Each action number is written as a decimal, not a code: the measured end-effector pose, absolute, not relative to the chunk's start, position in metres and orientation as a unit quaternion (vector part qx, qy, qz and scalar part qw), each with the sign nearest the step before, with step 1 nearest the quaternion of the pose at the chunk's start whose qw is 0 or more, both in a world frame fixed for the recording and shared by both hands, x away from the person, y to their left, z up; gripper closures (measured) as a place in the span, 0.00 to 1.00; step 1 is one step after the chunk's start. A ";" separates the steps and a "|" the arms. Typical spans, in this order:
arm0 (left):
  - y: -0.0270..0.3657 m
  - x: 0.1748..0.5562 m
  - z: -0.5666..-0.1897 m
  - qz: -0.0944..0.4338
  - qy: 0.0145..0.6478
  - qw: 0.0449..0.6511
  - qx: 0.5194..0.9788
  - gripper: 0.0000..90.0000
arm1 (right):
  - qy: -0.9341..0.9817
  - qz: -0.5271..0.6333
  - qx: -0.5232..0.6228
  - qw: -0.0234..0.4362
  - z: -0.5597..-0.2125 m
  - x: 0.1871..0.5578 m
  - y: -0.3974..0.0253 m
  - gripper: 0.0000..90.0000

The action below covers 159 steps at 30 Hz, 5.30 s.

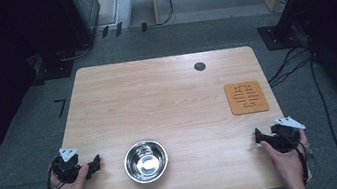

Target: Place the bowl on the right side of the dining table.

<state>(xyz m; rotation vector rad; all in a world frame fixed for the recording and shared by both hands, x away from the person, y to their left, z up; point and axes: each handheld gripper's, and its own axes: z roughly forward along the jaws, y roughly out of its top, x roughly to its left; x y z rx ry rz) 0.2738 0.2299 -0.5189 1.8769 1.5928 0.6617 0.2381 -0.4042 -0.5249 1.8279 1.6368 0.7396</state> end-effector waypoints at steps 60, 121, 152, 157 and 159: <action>0.171 0.244 -0.476 0.266 0.548 0.396 0.687 0.03 | 0.628 0.414 0.607 0.256 -0.467 0.231 -0.308 0.19; 0.129 0.237 -0.483 0.196 0.473 0.414 0.753 0.39 | 0.713 0.484 0.487 0.146 -0.473 0.244 -0.177 0.33; 0.117 0.249 -0.494 0.146 0.484 0.402 0.764 0.88 | 0.729 0.500 0.460 0.083 -0.486 0.242 -0.166 0.58; 0.119 0.248 -0.489 0.135 0.479 0.433 0.752 0.91 | 0.733 0.500 0.452 0.090 -0.487 0.241 -0.165 0.58; 0.119 0.247 -0.487 0.131 0.473 0.444 0.749 0.92 | 0.734 0.502 0.448 0.091 -0.487 0.240 -0.165 0.59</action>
